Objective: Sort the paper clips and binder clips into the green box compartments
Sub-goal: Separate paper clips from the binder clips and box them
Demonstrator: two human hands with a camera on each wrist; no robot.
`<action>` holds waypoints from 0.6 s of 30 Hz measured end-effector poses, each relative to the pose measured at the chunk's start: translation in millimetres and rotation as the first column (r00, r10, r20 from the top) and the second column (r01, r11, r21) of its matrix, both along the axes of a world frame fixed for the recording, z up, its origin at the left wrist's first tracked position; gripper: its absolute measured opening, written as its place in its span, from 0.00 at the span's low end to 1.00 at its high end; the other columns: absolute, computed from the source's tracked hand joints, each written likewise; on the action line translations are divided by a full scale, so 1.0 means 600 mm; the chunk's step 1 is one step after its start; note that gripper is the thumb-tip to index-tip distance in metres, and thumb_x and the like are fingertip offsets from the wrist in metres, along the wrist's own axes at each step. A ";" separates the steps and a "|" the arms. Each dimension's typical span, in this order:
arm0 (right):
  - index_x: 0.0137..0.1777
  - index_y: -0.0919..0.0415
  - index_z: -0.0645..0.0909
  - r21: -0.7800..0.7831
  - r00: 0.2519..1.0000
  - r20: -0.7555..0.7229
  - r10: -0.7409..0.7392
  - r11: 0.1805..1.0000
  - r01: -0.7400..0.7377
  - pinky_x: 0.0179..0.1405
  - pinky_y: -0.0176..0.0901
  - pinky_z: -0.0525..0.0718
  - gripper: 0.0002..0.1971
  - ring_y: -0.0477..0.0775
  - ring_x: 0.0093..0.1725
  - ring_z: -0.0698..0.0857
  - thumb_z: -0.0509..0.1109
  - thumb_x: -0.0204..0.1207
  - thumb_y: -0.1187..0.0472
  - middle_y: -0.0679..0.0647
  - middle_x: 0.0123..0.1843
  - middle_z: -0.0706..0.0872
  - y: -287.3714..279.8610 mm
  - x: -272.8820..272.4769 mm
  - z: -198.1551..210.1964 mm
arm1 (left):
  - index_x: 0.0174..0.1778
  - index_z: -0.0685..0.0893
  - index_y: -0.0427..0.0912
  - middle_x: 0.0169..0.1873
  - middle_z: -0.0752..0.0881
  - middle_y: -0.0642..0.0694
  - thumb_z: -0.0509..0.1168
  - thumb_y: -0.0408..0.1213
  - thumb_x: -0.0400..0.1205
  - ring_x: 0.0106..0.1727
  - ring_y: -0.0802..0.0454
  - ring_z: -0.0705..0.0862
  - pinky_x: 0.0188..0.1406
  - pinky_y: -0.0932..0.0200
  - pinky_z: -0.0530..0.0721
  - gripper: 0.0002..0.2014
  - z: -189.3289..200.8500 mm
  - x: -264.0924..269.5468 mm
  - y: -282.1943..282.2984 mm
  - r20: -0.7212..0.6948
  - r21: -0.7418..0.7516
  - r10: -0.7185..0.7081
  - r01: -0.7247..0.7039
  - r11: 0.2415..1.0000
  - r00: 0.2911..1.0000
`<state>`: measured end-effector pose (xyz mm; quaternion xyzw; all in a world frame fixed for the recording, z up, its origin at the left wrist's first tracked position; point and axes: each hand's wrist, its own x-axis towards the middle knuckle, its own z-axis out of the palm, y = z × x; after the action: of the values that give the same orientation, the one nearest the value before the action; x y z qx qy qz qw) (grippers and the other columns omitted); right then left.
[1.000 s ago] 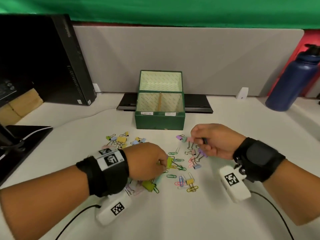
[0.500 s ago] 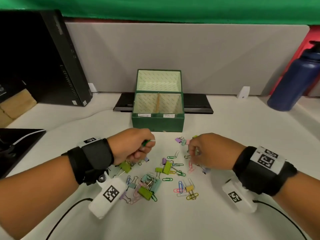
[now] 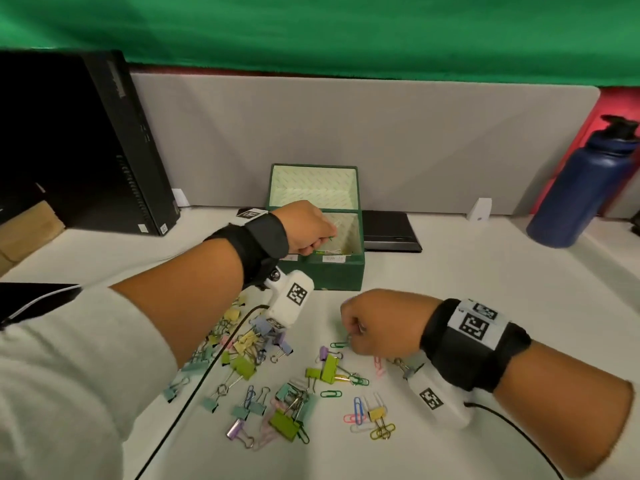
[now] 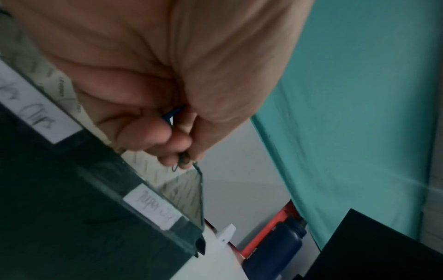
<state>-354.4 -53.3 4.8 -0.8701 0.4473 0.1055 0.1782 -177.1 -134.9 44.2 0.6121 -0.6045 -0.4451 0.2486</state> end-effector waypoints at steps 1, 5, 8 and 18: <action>0.40 0.50 0.77 -0.018 0.999 0.042 -0.027 0.999 0.027 0.40 0.47 0.81 0.05 0.50 0.38 0.79 0.68 0.75 0.52 0.47 0.41 0.82 -0.009 0.000 0.014 | 0.54 0.86 0.28 0.28 0.78 0.44 0.65 0.32 0.85 0.22 0.55 0.72 0.17 0.67 0.73 0.10 -0.001 -0.003 -0.006 0.021 -0.002 0.002 -0.002 1.000 1.000; 0.42 0.52 0.79 -0.109 0.984 0.120 -0.132 0.983 0.146 0.47 0.49 0.85 0.04 0.52 0.43 0.83 0.69 0.77 0.55 0.51 0.45 0.85 -0.064 0.002 0.073 | 0.58 0.85 0.24 0.38 0.84 0.36 0.63 0.28 0.85 0.25 0.53 0.76 0.22 0.66 0.81 0.12 -0.007 -0.015 -0.015 0.015 -0.018 0.020 -0.020 1.000 1.000; 0.47 0.56 0.81 -0.200 0.973 0.122 -0.194 0.956 0.216 0.52 0.50 0.86 0.05 0.57 0.50 0.85 0.66 0.80 0.57 0.56 0.49 0.86 -0.110 0.018 0.099 | 0.52 0.84 0.30 0.39 0.86 0.37 0.61 0.26 0.86 0.32 0.50 0.85 0.37 0.61 0.90 0.07 -0.009 -0.019 -0.016 -0.077 0.021 0.077 -0.076 0.997 0.994; 0.61 0.59 0.85 -0.235 0.965 0.091 -0.248 0.936 0.263 0.52 0.47 0.86 0.13 0.57 0.49 0.86 0.67 0.80 0.62 0.55 0.52 0.88 -0.179 0.080 0.078 | 0.69 0.80 0.27 0.53 0.83 0.37 0.58 0.22 0.83 0.52 0.43 0.83 0.59 0.44 0.88 0.18 -0.013 -0.006 -0.022 0.116 -0.102 0.028 -0.016 0.995 0.993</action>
<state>-306.5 -160.6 51.6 -0.8227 0.5605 -0.0005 0.0949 -180.9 -148.0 36.3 0.6305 -0.6330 -0.3746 0.2479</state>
